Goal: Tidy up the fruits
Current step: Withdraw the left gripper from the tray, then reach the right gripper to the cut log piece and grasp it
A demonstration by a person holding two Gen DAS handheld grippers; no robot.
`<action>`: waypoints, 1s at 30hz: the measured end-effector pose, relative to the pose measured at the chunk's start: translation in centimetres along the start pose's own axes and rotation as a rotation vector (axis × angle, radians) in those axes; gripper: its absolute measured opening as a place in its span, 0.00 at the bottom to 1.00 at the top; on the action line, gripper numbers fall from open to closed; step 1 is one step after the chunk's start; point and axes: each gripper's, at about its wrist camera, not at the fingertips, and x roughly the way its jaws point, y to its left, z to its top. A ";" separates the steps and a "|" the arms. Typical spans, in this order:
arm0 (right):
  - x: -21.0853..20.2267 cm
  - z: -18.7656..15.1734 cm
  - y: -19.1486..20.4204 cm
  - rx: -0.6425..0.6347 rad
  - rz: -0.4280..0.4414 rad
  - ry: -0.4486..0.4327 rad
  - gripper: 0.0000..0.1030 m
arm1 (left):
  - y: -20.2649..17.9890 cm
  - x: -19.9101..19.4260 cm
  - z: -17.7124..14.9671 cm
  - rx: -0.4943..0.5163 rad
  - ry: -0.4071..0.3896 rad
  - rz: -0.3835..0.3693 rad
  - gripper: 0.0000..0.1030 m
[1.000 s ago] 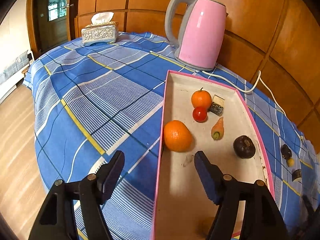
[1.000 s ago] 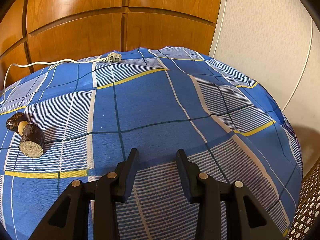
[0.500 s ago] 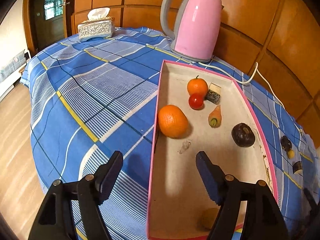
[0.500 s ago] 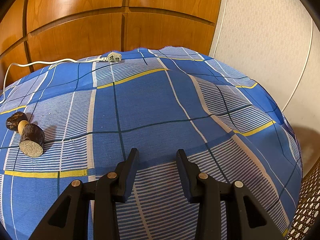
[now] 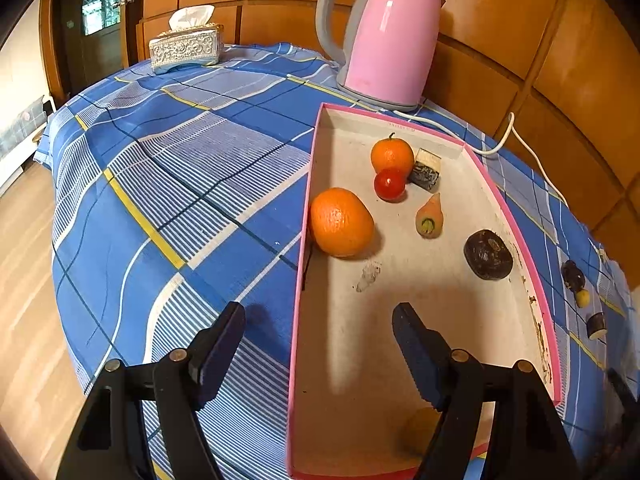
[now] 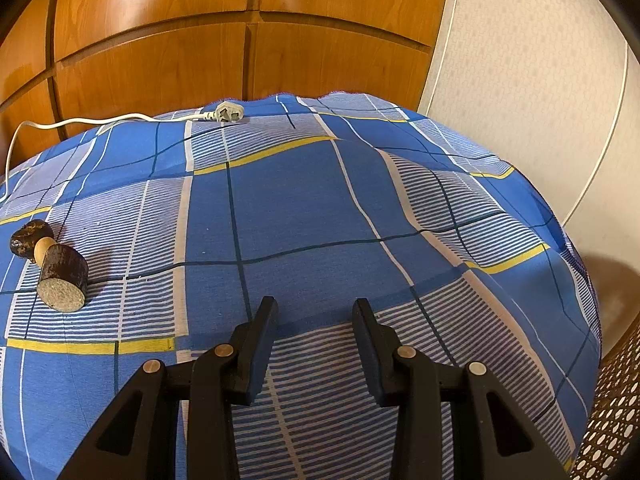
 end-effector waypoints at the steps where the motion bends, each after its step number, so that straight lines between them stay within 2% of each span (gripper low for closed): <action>1: 0.0 0.0 0.0 0.000 0.001 0.002 0.38 | 0.0 0.1 0.0 0.000 0.003 -0.002 0.74; 7: -0.1 0.7 0.1 -0.018 0.024 0.043 0.38 | 0.0 0.0 0.0 -0.003 0.004 -0.005 0.74; 8: -0.1 0.9 0.0 -0.014 0.053 0.059 0.38 | 0.0 0.0 0.0 -0.003 0.004 -0.005 0.74; 11: -0.8 1.7 0.5 0.005 0.222 0.103 0.38 | 0.0 0.0 0.0 -0.001 0.006 -0.007 0.75; 16: -3.1 3.1 4.1 -0.088 0.442 0.082 0.39 | -0.1 -0.2 0.0 0.000 0.003 -0.010 0.76; 18: -3.8 3.5 6.3 -0.158 0.498 0.076 0.57 | -0.1 -0.2 0.0 0.001 0.002 -0.011 0.76; 21: -4.0 3.7 8.8 -0.239 0.503 0.070 0.59 | 0.1 -0.4 0.0 0.000 -0.003 -0.010 0.76; 23: -3.5 3.8 10.1 -0.279 0.465 0.075 0.59 | 0.2 -0.5 0.0 -0.001 -0.004 -0.008 0.76; 26: -1.9 3.7 11.1 -0.300 0.442 0.128 0.58 | 0.4 -0.6 0.0 -0.005 -0.006 -0.007 0.76; 28: -1.2 3.3 11.0 -0.303 0.436 0.151 0.34 | 0.5 -0.7 0.1 -0.007 -0.010 -0.006 0.76; 30: -1.4 3.0 11.0 -0.315 0.431 0.139 0.35 | 0.6 -0.7 0.1 -0.009 -0.014 -0.005 0.76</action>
